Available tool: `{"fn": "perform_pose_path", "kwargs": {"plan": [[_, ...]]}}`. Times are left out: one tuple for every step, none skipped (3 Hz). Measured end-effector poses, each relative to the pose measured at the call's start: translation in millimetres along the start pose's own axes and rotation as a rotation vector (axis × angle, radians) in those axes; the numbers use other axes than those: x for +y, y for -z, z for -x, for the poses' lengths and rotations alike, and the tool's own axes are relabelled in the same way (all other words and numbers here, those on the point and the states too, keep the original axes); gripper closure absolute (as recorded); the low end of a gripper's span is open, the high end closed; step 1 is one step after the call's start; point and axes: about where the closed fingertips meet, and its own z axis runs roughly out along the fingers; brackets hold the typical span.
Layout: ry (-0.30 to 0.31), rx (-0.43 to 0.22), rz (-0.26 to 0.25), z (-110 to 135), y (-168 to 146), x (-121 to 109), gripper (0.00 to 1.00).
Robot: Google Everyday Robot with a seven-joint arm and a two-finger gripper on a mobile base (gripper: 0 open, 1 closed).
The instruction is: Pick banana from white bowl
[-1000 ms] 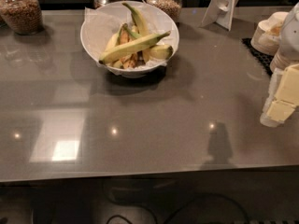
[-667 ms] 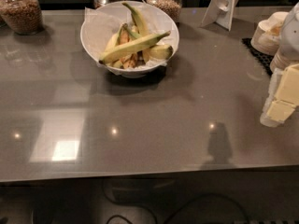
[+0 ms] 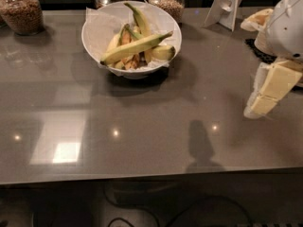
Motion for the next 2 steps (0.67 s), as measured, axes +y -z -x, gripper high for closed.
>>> {"fn": "perform_pose_path", "kwargs": {"plan": [[0.159, -0.132, -0.071, 50.4, -8.2, -26.7, 0.0], [0.352, -0.269, -0.128, 108.0, -11.2, -53.6, 0.0]]}}
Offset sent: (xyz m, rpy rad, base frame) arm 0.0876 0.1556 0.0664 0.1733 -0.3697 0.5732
